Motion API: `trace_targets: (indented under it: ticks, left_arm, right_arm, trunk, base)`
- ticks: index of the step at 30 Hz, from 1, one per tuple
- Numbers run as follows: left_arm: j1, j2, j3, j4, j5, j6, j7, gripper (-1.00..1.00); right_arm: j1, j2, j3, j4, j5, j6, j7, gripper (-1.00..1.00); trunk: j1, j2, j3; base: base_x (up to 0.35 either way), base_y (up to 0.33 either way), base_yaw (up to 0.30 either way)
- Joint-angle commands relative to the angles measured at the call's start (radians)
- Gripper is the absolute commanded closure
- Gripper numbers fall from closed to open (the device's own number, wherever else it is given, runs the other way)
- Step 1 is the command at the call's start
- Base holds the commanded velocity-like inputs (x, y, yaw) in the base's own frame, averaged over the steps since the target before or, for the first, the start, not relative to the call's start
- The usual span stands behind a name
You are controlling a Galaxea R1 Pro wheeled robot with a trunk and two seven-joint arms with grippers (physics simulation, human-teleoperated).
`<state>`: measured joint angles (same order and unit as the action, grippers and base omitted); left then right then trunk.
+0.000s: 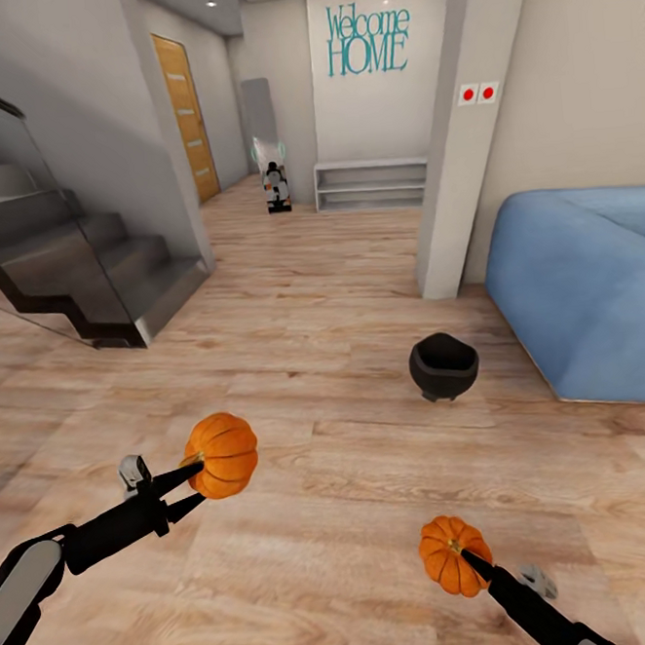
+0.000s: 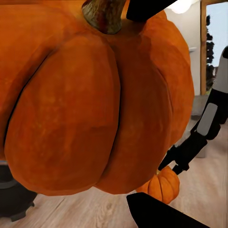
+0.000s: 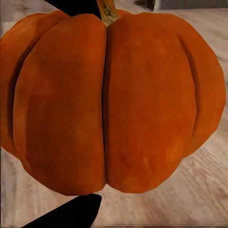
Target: Place each of the two pumpkins and all three candles from the living room inside a cabinet in the living room (use any cabinet), then make sure every cabinet is closed, and position the cauldron so it is next to a table in the living room.
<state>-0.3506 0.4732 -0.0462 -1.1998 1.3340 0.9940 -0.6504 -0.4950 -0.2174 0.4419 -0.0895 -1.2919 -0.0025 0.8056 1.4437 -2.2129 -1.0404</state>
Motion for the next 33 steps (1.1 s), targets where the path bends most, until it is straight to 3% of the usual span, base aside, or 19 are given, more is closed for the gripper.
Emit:
trace_targets:
  ticks: [1,8,16,33]
  left_arm:
    - [-0.001,0.001,-0.001,0.000,0.002,0.004,-0.003,1.00]
    - [-0.001,0.001,-0.001,-0.008,0.002,0.003,-0.003,1.00]
    - [-0.001,0.001,-0.001,-0.011,0.002,0.004,-0.003,1.00]
    - [-0.001,0.002,0.005,0.001,0.004,0.004,-0.003,1.00]
  right_arm:
    - [0.000,0.000,0.008,0.001,-0.009,0.000,0.003,1.00]
    - [0.000,0.000,0.006,0.001,-0.009,0.001,0.003,1.00]
    - [0.000,0.000,0.005,0.001,-0.009,-0.003,0.003,1.00]
    - [0.000,-0.001,0.004,0.001,-0.011,-0.005,0.003,1.00]
  trunk:
    - [-0.005,0.007,0.002]
    - [-0.032,0.056,0.024]
    - [-0.062,0.112,0.049]
    - [-0.127,0.231,0.108]
  base:
    - [-0.323,0.000,0.000]
    - [-0.328,0.000,-0.020]
    - [-0.309,0.000,-0.228]
    - [-0.019,0.000,-0.285]
